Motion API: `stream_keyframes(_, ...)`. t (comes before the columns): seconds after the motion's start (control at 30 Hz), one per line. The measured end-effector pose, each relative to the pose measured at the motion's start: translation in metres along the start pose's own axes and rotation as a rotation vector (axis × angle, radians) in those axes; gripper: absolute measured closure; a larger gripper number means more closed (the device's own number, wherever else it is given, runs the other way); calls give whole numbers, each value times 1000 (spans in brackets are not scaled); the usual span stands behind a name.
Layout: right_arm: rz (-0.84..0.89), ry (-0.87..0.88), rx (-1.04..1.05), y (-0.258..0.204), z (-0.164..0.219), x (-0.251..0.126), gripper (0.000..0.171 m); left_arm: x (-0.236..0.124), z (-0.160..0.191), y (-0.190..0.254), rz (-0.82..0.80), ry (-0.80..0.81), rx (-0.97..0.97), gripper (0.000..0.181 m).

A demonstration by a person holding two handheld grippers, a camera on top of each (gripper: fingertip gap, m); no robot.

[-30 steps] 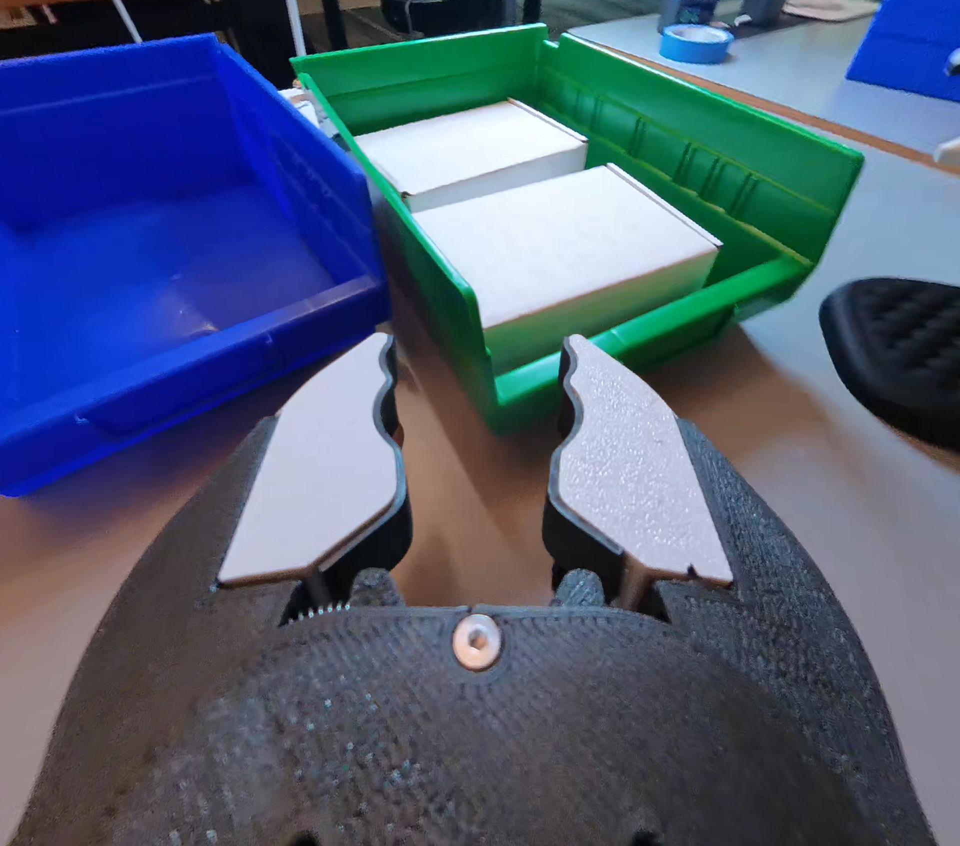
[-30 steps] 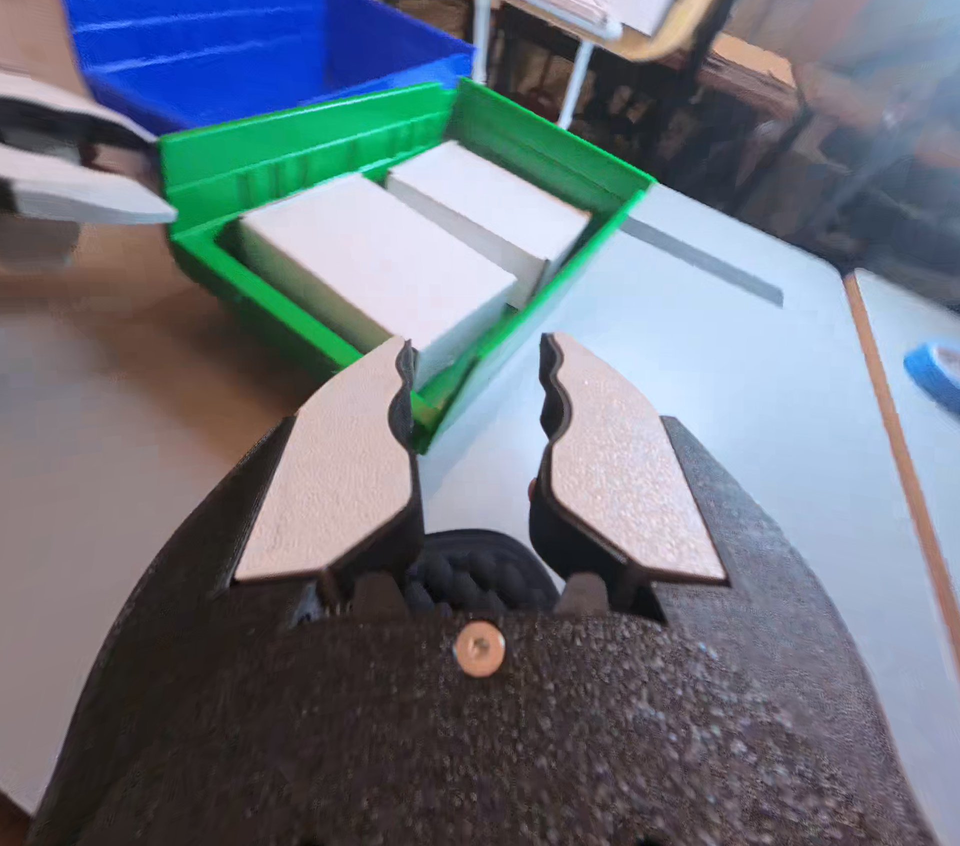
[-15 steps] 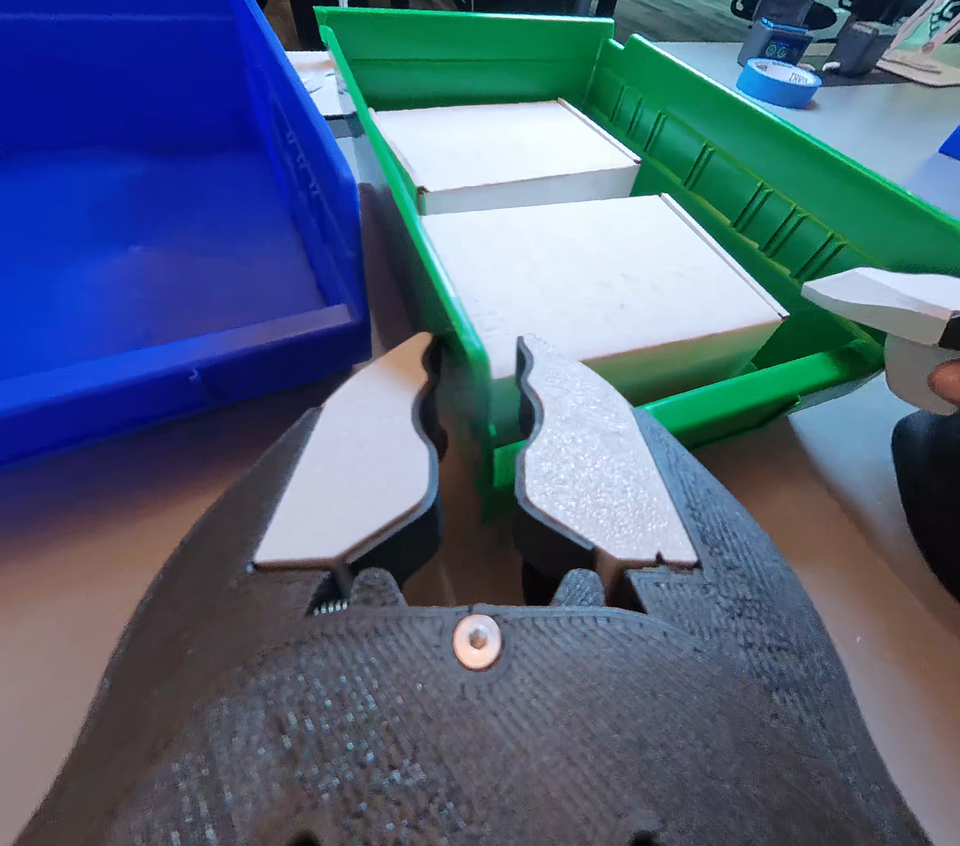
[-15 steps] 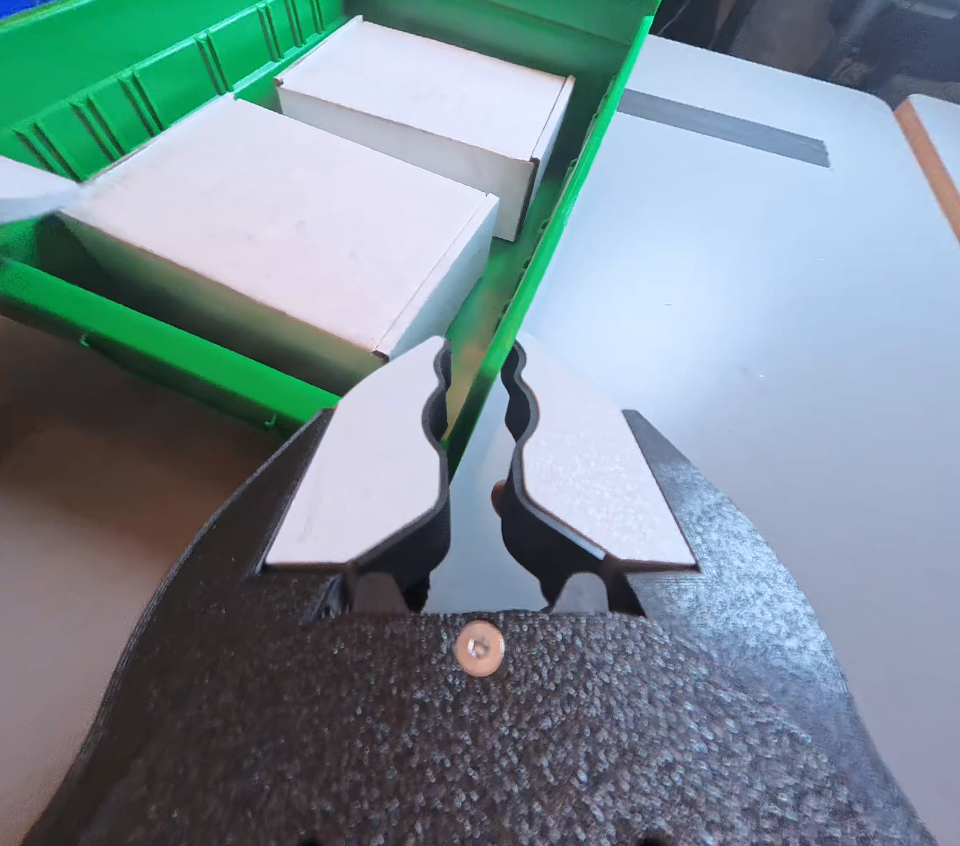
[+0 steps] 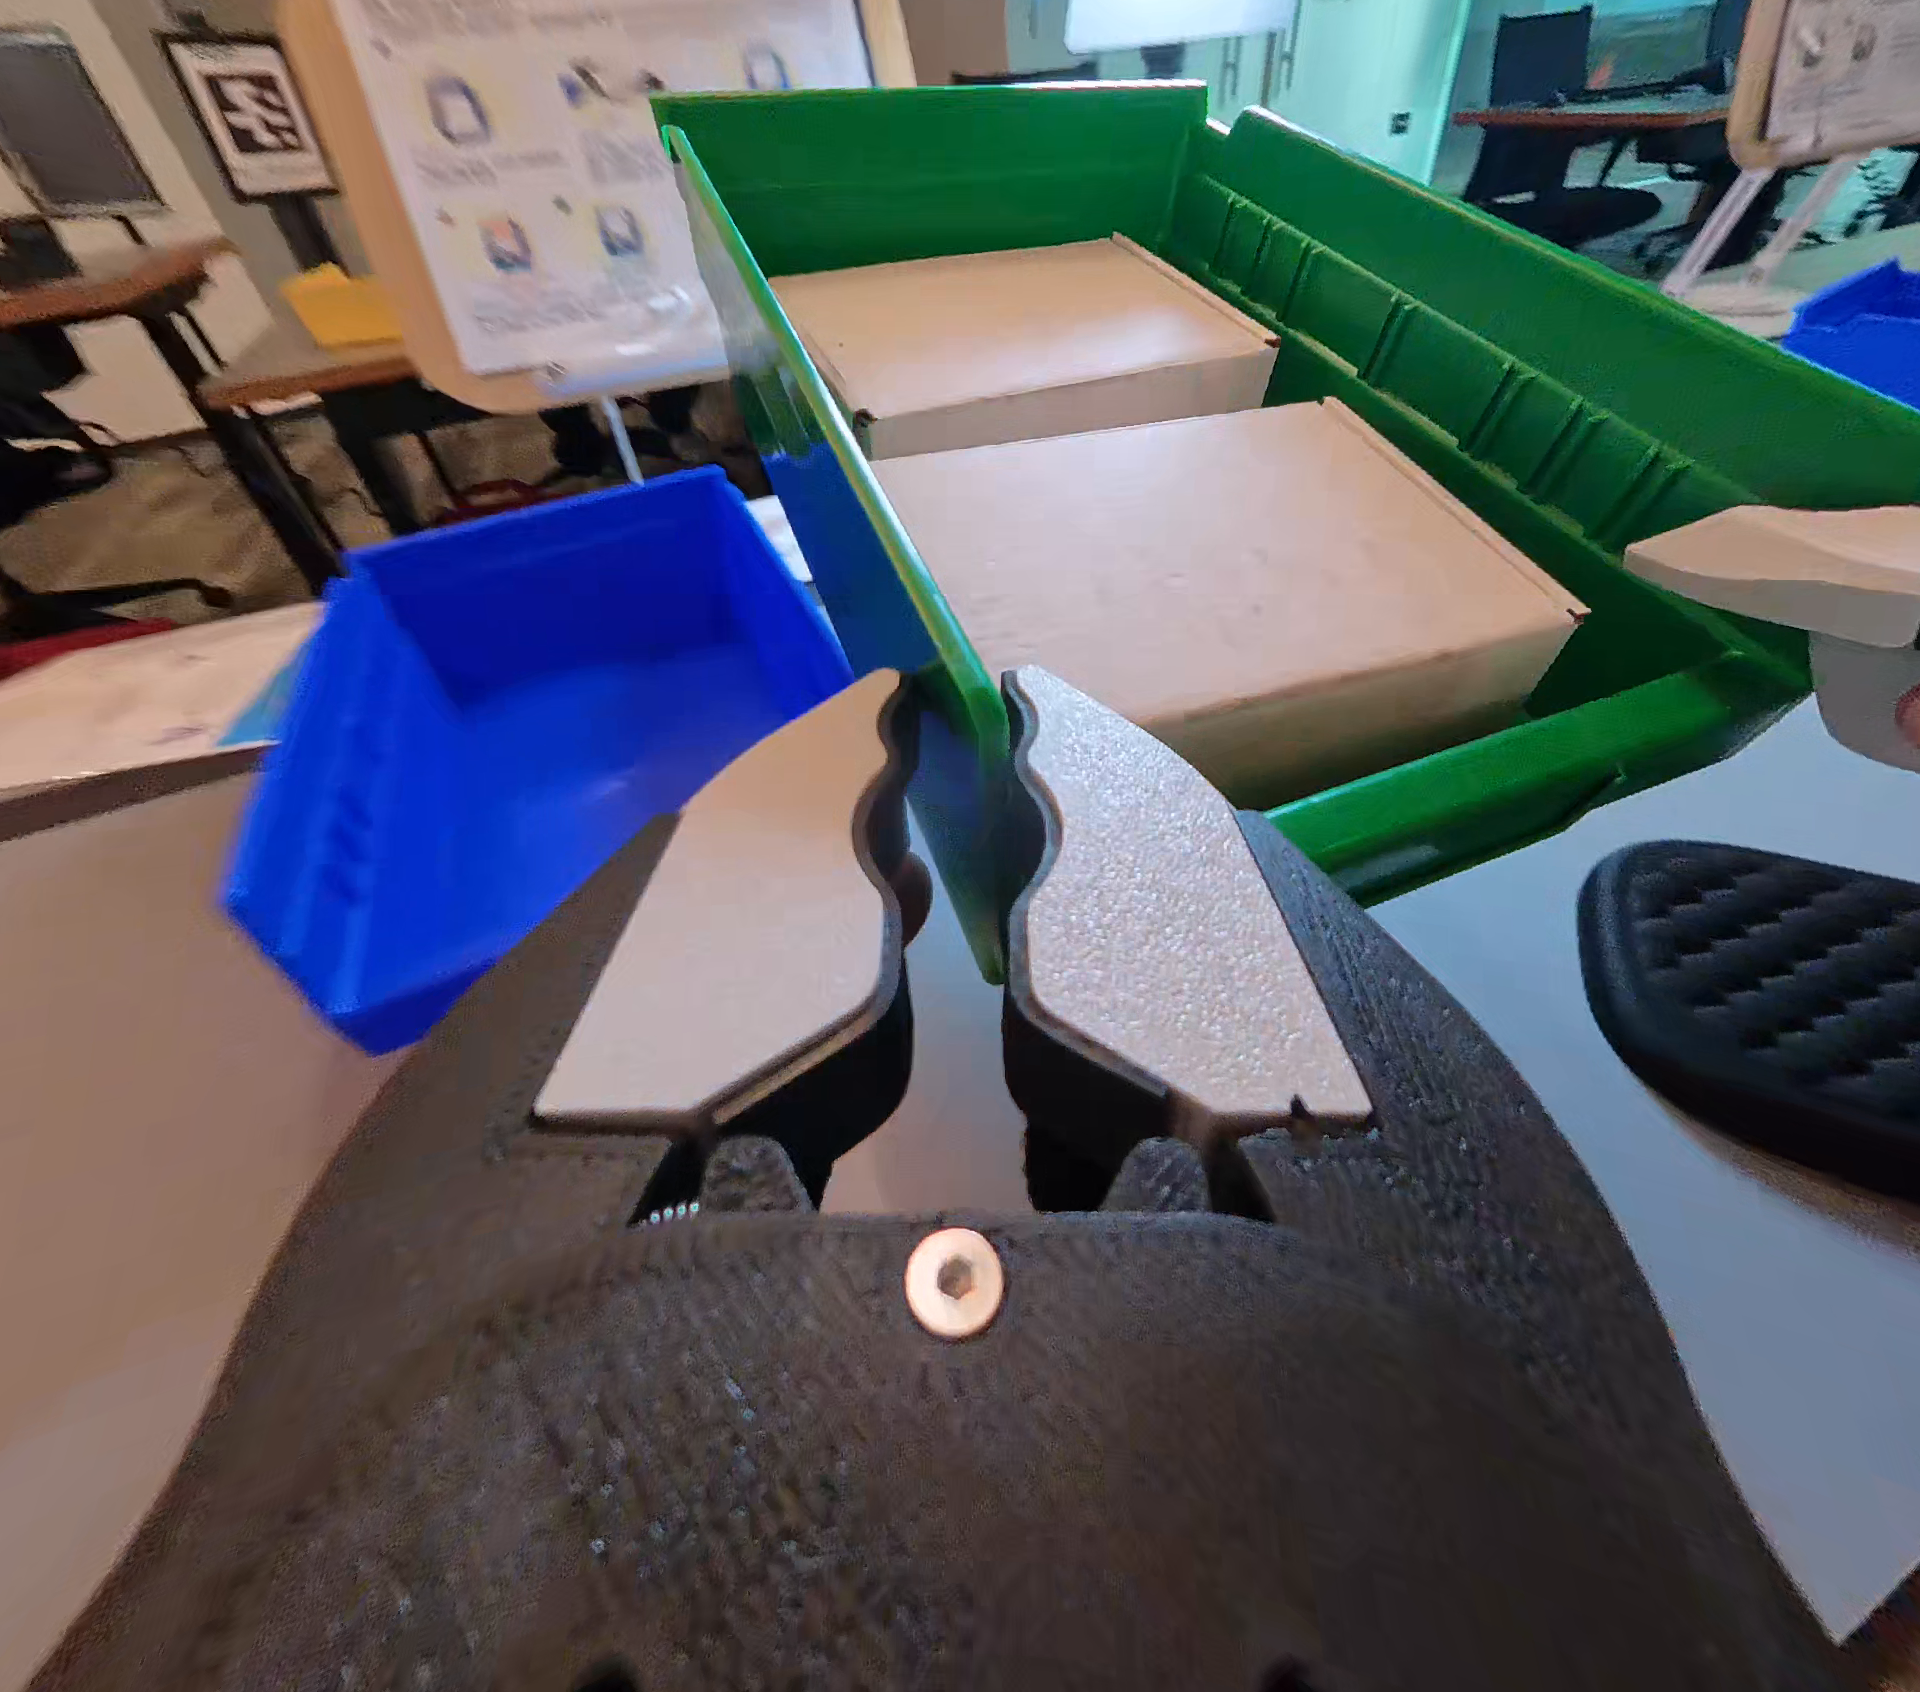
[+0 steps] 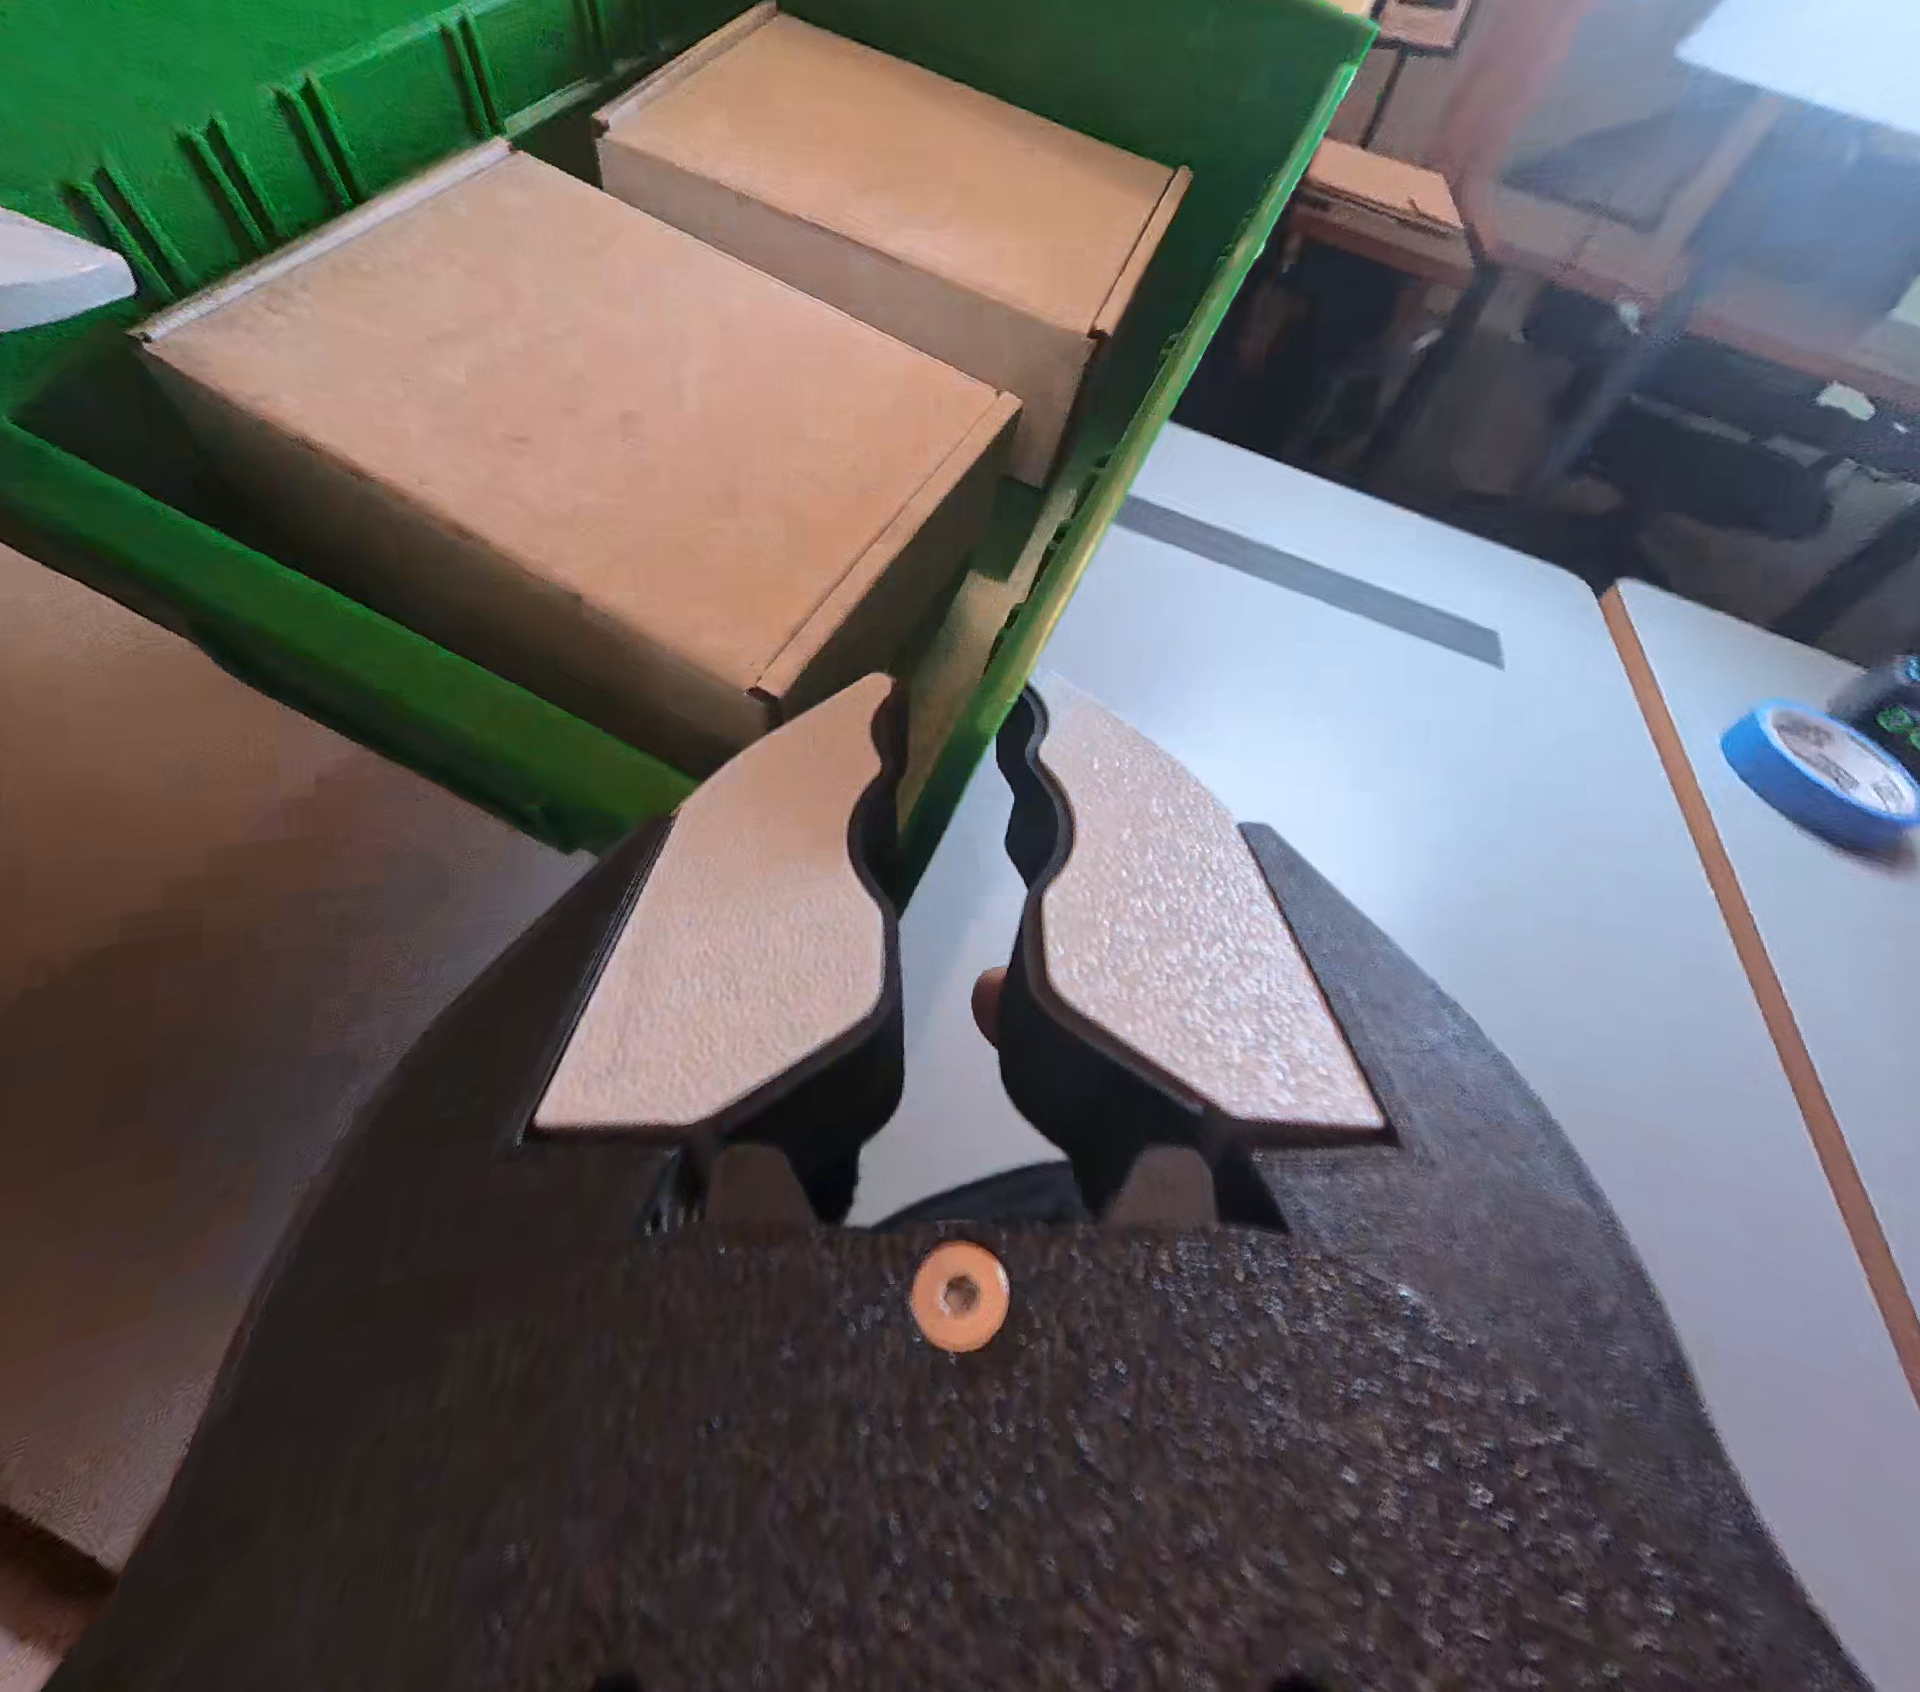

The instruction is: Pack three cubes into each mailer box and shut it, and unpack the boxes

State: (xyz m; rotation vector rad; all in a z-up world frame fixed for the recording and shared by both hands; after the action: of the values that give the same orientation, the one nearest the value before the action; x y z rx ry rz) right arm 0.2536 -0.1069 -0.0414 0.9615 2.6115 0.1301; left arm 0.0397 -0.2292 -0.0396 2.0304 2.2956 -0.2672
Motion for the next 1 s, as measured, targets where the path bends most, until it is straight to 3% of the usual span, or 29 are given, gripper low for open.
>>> stream_keyframes(0.27,-278,79,-56,-96,-70,43,153,-84,-15,-99,-195,-26,-14,166)
stream_keyframes(0.6,-594,-24,-155,-246,-85,134,151,-154,29,-223,-480,-275,-31,168)
stream_keyframes(0.77,-638,-81,-225,-287,-71,164,152,-159,66,-254,-550,-357,-93,170)
stream_keyframes(1.0,-602,-82,-269,-293,-48,195,150,-131,115,-276,-527,-384,-195,175)
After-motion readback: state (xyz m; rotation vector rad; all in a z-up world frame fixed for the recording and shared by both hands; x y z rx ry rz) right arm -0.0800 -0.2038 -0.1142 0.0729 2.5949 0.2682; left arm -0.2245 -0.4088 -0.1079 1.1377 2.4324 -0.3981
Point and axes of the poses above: each gripper's, where its closed fingertips meet, x out along the fingers, z out of its underside, y = z × x across the jaws, the point moved 10 cm from there along -x, back along the fingers, and after that the axes turned 4 degrees about -y, right-handed, at the moved point
